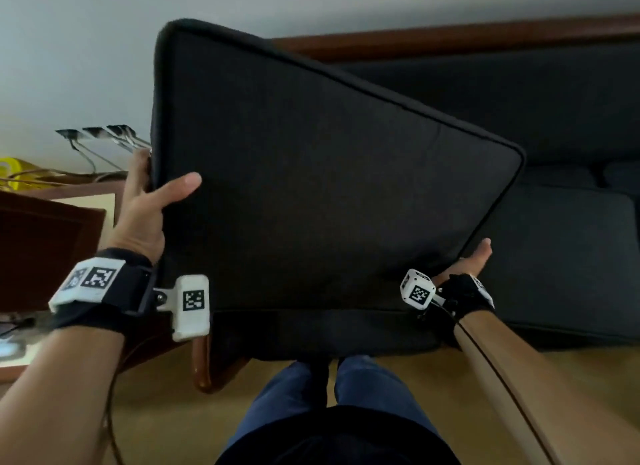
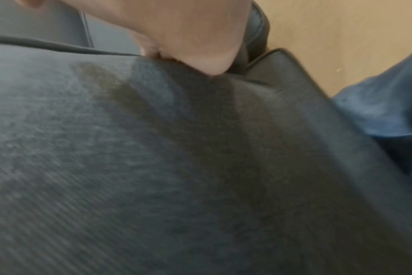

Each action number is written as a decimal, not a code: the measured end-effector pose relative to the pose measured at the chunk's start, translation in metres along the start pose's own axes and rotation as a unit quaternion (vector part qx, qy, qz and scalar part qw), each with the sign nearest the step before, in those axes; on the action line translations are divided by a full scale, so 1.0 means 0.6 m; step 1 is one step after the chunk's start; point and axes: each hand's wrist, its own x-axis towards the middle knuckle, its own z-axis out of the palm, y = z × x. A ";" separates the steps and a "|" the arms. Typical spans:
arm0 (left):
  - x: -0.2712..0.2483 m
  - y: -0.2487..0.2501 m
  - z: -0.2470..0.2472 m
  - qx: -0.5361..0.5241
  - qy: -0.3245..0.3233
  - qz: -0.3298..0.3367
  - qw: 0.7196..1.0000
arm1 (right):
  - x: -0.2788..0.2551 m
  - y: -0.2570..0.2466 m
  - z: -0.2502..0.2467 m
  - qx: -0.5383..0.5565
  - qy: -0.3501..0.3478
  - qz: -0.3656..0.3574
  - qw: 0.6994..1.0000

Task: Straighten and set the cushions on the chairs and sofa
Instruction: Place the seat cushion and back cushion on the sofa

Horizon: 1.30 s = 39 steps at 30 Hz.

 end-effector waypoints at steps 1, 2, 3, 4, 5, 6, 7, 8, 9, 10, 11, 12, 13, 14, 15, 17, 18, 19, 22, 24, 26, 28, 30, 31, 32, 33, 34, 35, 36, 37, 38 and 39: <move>-0.002 -0.004 -0.003 -0.004 -0.011 0.003 1.000 | 0.000 -0.015 0.003 0.006 -0.013 -0.005 1.000; -0.004 -0.004 -0.004 -0.005 -0.023 0.001 1.000 | -0.001 -0.030 0.006 0.008 -0.029 -0.017 0.999; -0.002 -0.007 -0.006 -0.003 -0.032 -0.001 0.999 | -0.003 -0.043 0.008 0.009 -0.043 -0.035 0.998; 0.001 -0.010 -0.009 -0.001 -0.042 -0.004 0.999 | -0.005 -0.055 0.009 -0.001 -0.045 -0.050 0.998; 0.005 -0.013 -0.011 0.002 -0.052 -0.004 0.999 | -0.006 -0.064 0.008 -0.026 -0.036 -0.060 0.997; 0.010 -0.018 -0.011 0.012 -0.062 -0.004 0.998 | -0.001 -0.070 0.005 -0.052 -0.013 -0.063 0.997; 0.014 -0.022 -0.003 0.038 -0.078 -0.006 0.996 | 0.000 -0.074 0.002 -0.073 0.004 -0.067 0.995; 0.015 -0.025 0.011 0.078 -0.102 -0.011 0.992 | -0.002 -0.075 0.001 -0.094 0.008 -0.070 0.993; 0.016 -0.032 0.029 0.117 -0.126 -0.015 0.985 | -0.004 -0.073 0.002 -0.111 0.002 -0.073 0.991; 0.016 -0.040 0.048 0.147 -0.137 -0.014 0.979 | -0.006 -0.070 0.005 -0.123 -0.005 -0.076 0.989; 0.018 -0.049 0.066 0.164 -0.128 -0.007 0.978 | -0.014 -0.066 0.013 -0.134 -0.014 -0.080 0.988; 0.020 -0.054 0.080 0.172 -0.108 0.004 0.979 | -0.028 -0.060 0.024 -0.140 -0.020 -0.086 0.986; 0.025 -0.057 0.088 0.178 -0.089 0.011 0.980 | -0.041 -0.056 0.037 -0.143 -0.025 -0.090 0.985; 0.030 -0.057 0.092 0.182 -0.080 0.005 0.980 | -0.053 -0.053 0.049 -0.147 -0.025 -0.095 0.984; 0.033 -0.055 0.093 0.189 -0.075 -0.003 0.979 | -0.071 -0.052 0.064 -0.153 -0.023 -0.106 0.982; 0.036 -0.055 0.085 0.199 -0.059 -0.017 0.978 | -0.104 -0.056 0.088 -0.216 0.003 -0.164 0.963; 0.032 -0.053 0.082 0.204 -0.050 -0.017 0.978 | -0.121 -0.060 0.099 -0.270 0.014 -0.219 0.937; 0.027 -0.054 0.078 0.211 -0.046 -0.018 0.976 | -0.146 -0.065 0.109 -0.317 0.000 -0.280 0.906; 0.003 -0.046 0.087 0.234 -0.056 -0.001 0.971 | -0.228 -0.066 0.140 -0.430 -0.181 -0.482 0.742; -0.009 -0.033 0.108 0.262 -0.082 0.032 0.961 | -0.270 -0.061 0.168 -0.494 -0.310 -0.562 0.586; -0.015 -0.018 0.139 0.312 -0.106 0.073 0.941 | -0.294 -0.062 0.200 -0.555 -0.371 -0.585 0.461; -0.017 -0.004 0.174 0.349 -0.132 0.107 0.922 | -0.316 -0.073 0.231 -0.599 -0.369 -0.607 0.370; -0.019 0.009 0.204 0.373 -0.153 0.127 0.906 | -0.329 -0.099 0.250 -0.621 -0.338 -0.635 0.312; -0.020 0.015 0.216 0.380 -0.160 0.135 0.901 | -0.331 -0.116 0.255 -0.637 -0.327 -0.631 0.298; -0.019 0.020 0.224 0.388 -0.166 0.141 0.896 | -0.331 -0.135 0.256 -0.657 -0.324 -0.612 0.297; -0.019 0.025 0.229 0.395 -0.173 0.146 0.890 | -0.327 -0.153 0.256 -0.677 -0.330 -0.583 0.305; -0.019 0.028 0.232 0.403 -0.178 0.147 0.886 | -0.324 -0.168 0.253 -0.696 -0.338 -0.552 0.310; -0.020 0.030 0.234 0.413 -0.182 0.148 0.880 | -0.321 -0.180 0.248 -0.711 -0.339 -0.533 0.308; -0.022 0.031 0.237 0.421 -0.185 0.150 0.875 | -0.320 -0.188 0.242 -0.724 -0.333 -0.525 0.298; -0.025 0.031 0.238 0.429 -0.188 0.151 0.871 | -0.322 -0.193 0.238 -0.735 -0.323 -0.522 0.288; -0.029 0.033 0.240 0.437 -0.188 0.154 0.866 | -0.327 -0.196 0.236 -0.747 -0.311 -0.517 0.280; -0.033 0.034 0.240 0.445 -0.188 0.158 0.861 | -0.334 -0.196 0.236 -0.759 -0.297 -0.512 0.272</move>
